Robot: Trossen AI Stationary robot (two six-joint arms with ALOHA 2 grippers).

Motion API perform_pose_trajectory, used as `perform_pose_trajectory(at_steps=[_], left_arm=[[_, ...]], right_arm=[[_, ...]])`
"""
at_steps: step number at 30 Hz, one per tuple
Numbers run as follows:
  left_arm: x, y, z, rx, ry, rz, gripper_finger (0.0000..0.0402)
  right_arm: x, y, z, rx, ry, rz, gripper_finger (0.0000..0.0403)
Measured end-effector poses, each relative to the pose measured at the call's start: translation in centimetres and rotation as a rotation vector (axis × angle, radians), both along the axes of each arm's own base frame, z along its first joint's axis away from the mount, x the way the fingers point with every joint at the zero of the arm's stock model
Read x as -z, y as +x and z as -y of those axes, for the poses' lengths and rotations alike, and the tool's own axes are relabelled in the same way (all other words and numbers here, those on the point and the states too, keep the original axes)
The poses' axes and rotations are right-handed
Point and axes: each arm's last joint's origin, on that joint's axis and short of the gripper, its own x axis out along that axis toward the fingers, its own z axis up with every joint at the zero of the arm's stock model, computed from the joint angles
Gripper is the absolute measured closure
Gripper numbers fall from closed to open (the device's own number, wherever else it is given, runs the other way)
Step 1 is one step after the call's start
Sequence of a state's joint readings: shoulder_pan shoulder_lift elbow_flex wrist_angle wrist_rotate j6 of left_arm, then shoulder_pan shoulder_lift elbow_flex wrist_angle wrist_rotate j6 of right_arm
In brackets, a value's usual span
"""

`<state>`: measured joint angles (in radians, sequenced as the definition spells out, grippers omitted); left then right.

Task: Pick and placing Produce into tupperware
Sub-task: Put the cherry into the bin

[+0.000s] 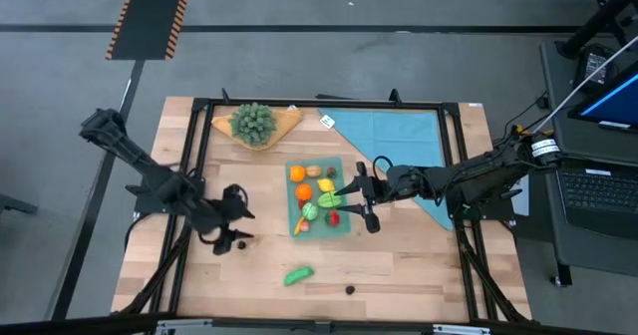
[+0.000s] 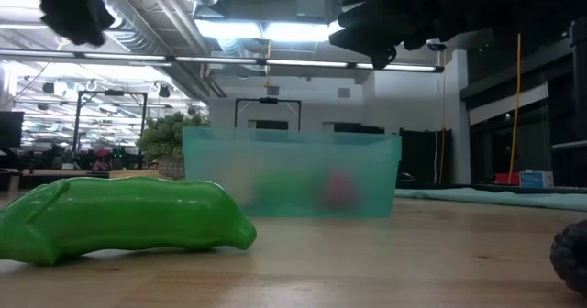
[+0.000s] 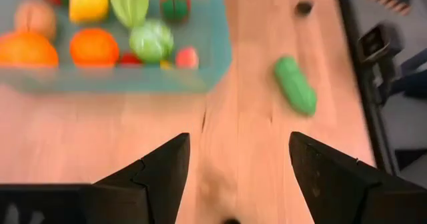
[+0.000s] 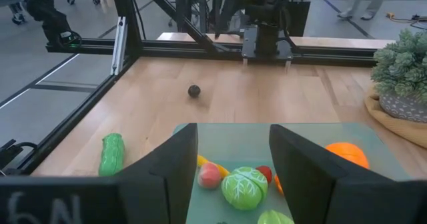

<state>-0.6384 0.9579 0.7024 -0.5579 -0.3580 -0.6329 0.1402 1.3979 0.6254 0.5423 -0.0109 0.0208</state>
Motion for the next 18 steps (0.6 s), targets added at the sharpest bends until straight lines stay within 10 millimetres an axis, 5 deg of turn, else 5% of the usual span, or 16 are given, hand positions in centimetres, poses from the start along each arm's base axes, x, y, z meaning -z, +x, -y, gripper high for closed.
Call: perform_pose_trajectory(at_steps=[10, 18], left_arm=[[3.6, 1.9, 4.6, -0.074, -0.006, -0.334, 0.0154], [7.3, 2.0, 6.4, -0.131, 0.001, -0.547, 0.0154]], right_arm=[[0.0, 0.0, 0.0, 0.0, -0.002, 0.0, 0.0214], [0.0, 0.0, 0.0, 0.0, -0.003, 0.0, 0.0214]])
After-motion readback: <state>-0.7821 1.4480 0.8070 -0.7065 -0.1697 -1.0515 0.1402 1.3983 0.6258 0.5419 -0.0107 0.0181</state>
